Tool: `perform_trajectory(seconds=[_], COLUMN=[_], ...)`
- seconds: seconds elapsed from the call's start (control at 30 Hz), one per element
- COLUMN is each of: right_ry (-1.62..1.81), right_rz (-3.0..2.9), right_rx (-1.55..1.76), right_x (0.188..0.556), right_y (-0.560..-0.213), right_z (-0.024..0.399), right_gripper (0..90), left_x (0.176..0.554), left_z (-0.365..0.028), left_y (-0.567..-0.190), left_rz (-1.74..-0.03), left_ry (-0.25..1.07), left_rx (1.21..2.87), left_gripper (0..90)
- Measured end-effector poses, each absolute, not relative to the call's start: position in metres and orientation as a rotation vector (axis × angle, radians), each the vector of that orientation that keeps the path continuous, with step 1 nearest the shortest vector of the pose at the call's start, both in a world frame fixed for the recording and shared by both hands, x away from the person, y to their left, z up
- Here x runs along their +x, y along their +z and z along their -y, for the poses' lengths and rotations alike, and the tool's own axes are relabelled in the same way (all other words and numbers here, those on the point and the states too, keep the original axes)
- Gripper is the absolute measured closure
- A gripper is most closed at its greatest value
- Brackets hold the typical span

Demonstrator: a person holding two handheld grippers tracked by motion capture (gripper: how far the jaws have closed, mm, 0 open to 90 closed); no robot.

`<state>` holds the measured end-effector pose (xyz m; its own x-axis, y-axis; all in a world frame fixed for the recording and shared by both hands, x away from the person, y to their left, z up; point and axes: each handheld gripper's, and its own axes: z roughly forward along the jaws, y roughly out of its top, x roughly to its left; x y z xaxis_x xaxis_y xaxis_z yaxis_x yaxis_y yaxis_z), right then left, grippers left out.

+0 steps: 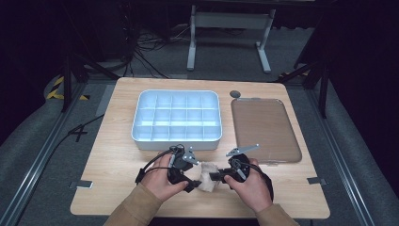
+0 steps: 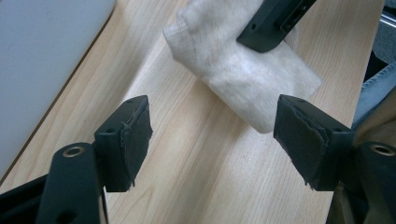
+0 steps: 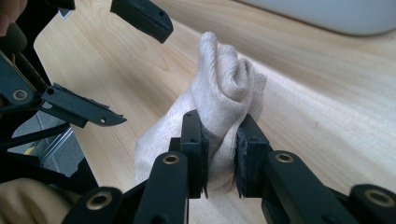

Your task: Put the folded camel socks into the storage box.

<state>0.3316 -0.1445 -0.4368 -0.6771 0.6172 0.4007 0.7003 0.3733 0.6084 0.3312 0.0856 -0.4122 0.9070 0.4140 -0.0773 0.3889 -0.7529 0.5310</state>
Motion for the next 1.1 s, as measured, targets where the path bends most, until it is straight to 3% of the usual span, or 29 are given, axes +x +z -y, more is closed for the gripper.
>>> perform_trajectory(seconds=[1.1], right_ry=[-1.317], right_rz=[2.624], right_rx=[-1.153], right_x=[0.368], right_y=[-0.394], right_z=[0.159], right_gripper=[75.9], left_x=[0.337], left_z=[-0.114], left_y=[-0.403], left_rz=[-0.641], left_ry=[0.086], left_rx=[2.486], left_gripper=[27.8])
